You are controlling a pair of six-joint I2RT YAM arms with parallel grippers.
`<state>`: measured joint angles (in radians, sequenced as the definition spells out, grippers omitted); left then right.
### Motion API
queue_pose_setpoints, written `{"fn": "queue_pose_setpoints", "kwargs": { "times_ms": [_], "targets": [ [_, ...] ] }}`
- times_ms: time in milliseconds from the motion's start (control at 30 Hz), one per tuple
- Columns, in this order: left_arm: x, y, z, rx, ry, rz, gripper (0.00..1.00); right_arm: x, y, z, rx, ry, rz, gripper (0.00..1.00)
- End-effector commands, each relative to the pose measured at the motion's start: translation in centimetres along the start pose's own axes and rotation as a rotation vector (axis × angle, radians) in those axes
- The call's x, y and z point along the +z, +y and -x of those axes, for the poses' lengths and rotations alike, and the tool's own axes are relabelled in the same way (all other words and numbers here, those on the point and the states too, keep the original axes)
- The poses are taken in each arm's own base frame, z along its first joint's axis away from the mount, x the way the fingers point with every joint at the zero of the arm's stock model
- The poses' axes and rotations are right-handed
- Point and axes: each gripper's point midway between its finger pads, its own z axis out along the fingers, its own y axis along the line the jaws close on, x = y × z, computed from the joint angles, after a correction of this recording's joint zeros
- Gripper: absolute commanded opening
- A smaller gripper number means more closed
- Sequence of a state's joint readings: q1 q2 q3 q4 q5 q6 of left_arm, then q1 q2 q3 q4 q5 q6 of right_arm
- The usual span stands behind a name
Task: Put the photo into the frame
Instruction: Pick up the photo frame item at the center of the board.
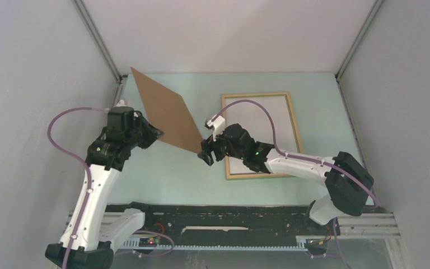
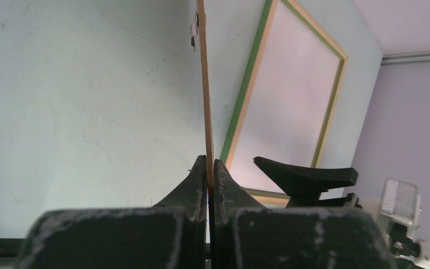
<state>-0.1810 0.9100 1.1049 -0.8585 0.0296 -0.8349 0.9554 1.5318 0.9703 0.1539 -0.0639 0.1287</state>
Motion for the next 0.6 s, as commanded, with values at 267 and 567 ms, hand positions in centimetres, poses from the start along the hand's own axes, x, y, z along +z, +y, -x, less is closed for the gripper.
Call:
{"fn": "queue_pose_setpoints", "kwargs": {
  "times_ms": [267,567],
  "targets": [
    [-4.3,-4.8,3.1,0.051,-0.024,-0.103,0.00,-0.3,5.6,4.3,0.117,-0.034,0.382,0.78],
    [-5.2,-6.3,3.9,0.052,-0.034,-0.137,0.00,1.4,3.3,4.8,0.132,-0.038,0.202,0.77]
  ]
}}
